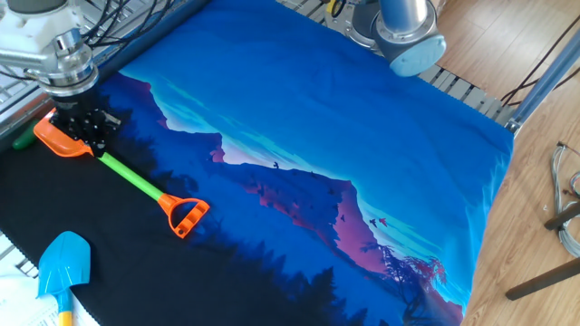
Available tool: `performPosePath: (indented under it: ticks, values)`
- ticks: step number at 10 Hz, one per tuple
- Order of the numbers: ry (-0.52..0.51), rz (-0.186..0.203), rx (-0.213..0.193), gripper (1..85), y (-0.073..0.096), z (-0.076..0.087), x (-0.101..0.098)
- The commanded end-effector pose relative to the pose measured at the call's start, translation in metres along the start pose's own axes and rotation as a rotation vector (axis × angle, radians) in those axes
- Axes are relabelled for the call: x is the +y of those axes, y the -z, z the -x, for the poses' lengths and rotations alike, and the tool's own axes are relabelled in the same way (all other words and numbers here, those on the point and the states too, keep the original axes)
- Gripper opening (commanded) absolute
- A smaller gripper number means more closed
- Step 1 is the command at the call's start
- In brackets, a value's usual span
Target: Use a shovel to scoop up an object
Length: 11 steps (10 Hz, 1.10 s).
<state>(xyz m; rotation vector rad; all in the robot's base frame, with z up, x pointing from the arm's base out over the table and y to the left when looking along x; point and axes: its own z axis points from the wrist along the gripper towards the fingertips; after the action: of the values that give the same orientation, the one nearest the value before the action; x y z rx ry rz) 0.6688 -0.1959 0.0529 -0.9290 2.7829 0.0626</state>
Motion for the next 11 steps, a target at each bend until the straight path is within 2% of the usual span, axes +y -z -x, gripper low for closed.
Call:
performPosePath:
  ticks: [1, 2, 3, 4, 7, 9, 11]
  values:
    - [0.182, 0.036, -0.025, 58.0, 0.0, 0.022, 0.011]
    - [0.233, 0.087, -0.006, 67.7, -0.003, 0.017, 0.021]
    - [0.279, 0.107, -0.011, 84.7, -0.006, 0.019, 0.025]
    - [0.308, 0.116, 0.0, 85.0, -0.008, 0.016, 0.027]
    - [0.48, 0.105, 0.056, 85.0, -0.005, 0.008, 0.023]
    - [0.62, 0.083, 0.092, 85.0, -0.002, 0.007, 0.018]
    - [0.717, 0.086, 0.085, 85.0, -0.003, 0.013, 0.02]
